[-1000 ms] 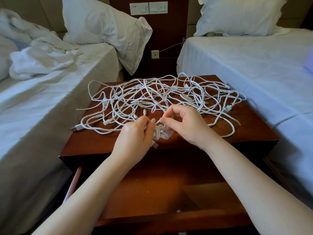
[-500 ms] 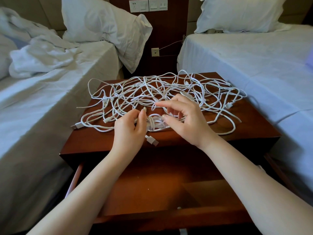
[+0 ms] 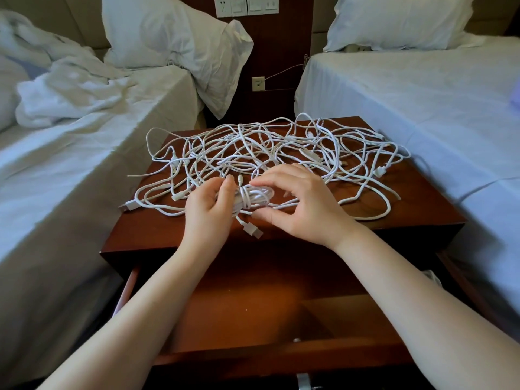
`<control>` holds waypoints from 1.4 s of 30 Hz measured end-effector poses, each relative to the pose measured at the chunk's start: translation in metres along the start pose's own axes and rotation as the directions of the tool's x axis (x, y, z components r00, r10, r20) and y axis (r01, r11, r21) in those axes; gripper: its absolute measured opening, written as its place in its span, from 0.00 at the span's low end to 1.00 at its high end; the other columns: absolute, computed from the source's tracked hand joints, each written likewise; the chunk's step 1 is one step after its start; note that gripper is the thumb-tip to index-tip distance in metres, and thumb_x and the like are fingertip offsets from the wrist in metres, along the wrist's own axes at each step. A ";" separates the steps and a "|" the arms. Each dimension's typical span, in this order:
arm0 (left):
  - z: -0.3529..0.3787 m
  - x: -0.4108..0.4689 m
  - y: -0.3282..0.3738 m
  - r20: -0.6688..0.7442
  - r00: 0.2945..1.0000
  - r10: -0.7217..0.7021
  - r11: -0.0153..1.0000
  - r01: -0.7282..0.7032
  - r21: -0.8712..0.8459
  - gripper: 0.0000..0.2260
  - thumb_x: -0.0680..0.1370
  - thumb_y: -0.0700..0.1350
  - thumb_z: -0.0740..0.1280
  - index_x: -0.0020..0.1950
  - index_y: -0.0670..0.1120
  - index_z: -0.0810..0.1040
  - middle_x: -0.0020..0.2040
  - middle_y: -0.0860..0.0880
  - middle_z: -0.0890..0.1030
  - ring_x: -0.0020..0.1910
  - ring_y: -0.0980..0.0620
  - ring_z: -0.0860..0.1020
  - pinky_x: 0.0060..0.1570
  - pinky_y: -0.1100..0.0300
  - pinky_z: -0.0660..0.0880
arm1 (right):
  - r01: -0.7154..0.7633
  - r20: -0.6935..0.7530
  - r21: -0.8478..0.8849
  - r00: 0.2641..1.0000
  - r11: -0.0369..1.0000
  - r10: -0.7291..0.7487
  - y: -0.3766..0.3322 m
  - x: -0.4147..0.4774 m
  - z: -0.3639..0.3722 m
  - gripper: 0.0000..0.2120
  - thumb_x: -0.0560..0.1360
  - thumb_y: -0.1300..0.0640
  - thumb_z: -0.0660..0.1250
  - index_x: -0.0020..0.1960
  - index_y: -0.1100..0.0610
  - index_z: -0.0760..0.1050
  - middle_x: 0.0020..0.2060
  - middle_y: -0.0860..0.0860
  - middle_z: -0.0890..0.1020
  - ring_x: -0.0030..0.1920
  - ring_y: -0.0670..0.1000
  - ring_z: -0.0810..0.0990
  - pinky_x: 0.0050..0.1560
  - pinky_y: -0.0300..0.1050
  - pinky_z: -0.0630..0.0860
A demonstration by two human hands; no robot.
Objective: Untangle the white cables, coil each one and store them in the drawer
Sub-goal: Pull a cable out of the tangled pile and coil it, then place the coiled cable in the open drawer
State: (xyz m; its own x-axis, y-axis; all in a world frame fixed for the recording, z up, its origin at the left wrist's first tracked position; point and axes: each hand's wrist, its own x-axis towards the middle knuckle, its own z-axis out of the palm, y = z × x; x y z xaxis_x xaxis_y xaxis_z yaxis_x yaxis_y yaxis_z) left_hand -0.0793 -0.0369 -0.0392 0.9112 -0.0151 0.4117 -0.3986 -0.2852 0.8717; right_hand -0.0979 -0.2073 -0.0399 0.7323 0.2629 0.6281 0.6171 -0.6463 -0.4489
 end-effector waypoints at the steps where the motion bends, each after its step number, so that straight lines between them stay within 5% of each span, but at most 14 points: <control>1: 0.000 0.000 -0.001 0.009 1.000 -0.012 1.000 0.012 -0.014 0.16 0.82 0.45 0.60 0.44 0.35 0.77 0.39 0.32 0.78 0.35 0.40 0.73 0.37 0.45 0.71 | -0.003 0.003 0.001 1.000 1.000 0.003 0.000 0.000 0.001 0.21 0.71 0.45 0.71 0.59 0.54 0.80 0.53 0.46 0.82 0.53 0.45 0.78 0.50 0.36 0.74; 6: 0.003 -0.008 -0.005 0.067 0.990 -0.122 0.987 0.128 -0.098 0.16 0.82 0.49 0.60 0.43 0.37 0.77 0.35 0.38 0.77 0.35 0.42 0.73 0.37 0.47 0.70 | -0.031 0.016 0.012 0.999 0.999 0.030 -0.001 -0.006 0.003 0.19 0.71 0.43 0.69 0.57 0.54 0.80 0.48 0.46 0.83 0.50 0.45 0.80 0.49 0.48 0.79; 10: 0.002 -0.015 -0.003 0.099 0.985 -0.139 0.984 0.149 -0.097 0.20 0.78 0.54 0.60 0.41 0.37 0.76 0.32 0.43 0.74 0.32 0.46 0.70 0.35 0.51 0.66 | -0.047 0.020 0.024 0.999 0.999 0.047 -0.007 -0.012 0.004 0.18 0.71 0.42 0.67 0.54 0.53 0.79 0.46 0.44 0.82 0.45 0.44 0.79 0.44 0.46 0.79; 15: 0.001 -0.023 0.000 0.140 0.979 -0.149 0.974 0.170 -0.152 0.17 0.83 0.47 0.57 0.41 0.39 0.77 0.30 0.46 0.76 0.25 0.56 0.71 0.25 0.65 0.65 | -0.089 0.014 0.056 0.996 0.994 0.088 -0.009 -0.018 0.006 0.16 0.71 0.44 0.70 0.53 0.53 0.78 0.45 0.45 0.81 0.44 0.44 0.79 0.43 0.44 0.78; 20: -0.005 -0.025 0.010 0.292 0.947 -0.136 0.960 0.199 -0.197 0.18 0.84 0.47 0.54 0.44 0.38 0.75 0.30 0.47 0.74 0.25 0.56 0.69 0.24 0.65 0.64 | -0.105 -0.019 0.105 0.994 0.989 0.107 -0.012 -0.020 -0.001 0.15 0.72 0.47 0.72 0.54 0.55 0.79 0.47 0.47 0.82 0.46 0.46 0.80 0.45 0.44 0.78; 24: -0.007 -0.025 0.013 0.476 0.875 -0.090 0.949 0.221 -0.226 0.13 0.77 0.50 0.59 0.47 0.41 0.76 0.33 0.49 0.76 0.30 0.50 0.73 0.31 0.60 0.70 | -0.123 -0.022 0.167 0.991 0.978 0.128 -0.012 -0.023 -0.015 0.12 0.74 0.54 0.72 0.54 0.58 0.79 0.46 0.48 0.82 0.46 0.46 0.79 0.44 0.36 0.75; 30: 0.008 -0.017 0.023 0.707 0.678 -0.199 0.825 0.505 -0.253 0.09 0.73 0.48 0.66 0.47 0.43 0.77 0.40 0.48 0.78 0.37 0.52 0.76 0.37 0.62 0.75 | -0.135 0.054 0.237 0.991 0.962 0.125 -0.003 -0.033 -0.041 0.11 0.74 0.60 0.71 0.56 0.60 0.79 0.48 0.50 0.82 0.48 0.44 0.79 0.47 0.32 0.73; 35: 0.030 -0.023 0.028 0.694 0.672 -0.258 0.795 0.556 -0.243 0.09 0.73 0.45 0.69 0.48 0.42 0.75 0.39 0.50 0.81 0.38 0.55 0.78 0.40 0.63 0.77 | -0.236 0.006 0.261 0.970 0.936 0.243 0.020 -0.048 -0.066 0.15 0.74 0.58 0.68 0.61 0.56 0.78 0.50 0.50 0.82 0.48 0.48 0.80 0.47 0.40 0.78; 42: 0.061 -0.044 0.039 0.662 0.675 -0.326 0.772 0.594 -0.226 0.16 0.69 0.47 0.69 0.53 0.42 0.75 0.45 0.47 0.84 0.42 0.49 0.83 0.41 0.60 0.79 | -0.358 -0.003 0.291 0.927 0.887 0.375 0.035 -0.072 -0.090 0.09 0.77 0.55 0.65 0.52 0.56 0.83 0.45 0.47 0.85 0.48 0.46 0.83 0.51 0.46 0.80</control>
State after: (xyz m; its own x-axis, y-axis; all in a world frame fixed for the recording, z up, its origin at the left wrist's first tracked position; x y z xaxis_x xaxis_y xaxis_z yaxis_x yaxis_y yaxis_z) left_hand -0.1285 -0.1062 -0.0396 0.8138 -0.5519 -0.1821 0.2102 -0.0126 0.9776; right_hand -0.1550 -0.3129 -0.0433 0.9097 -0.0007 0.4154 0.3688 -0.4587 -0.8085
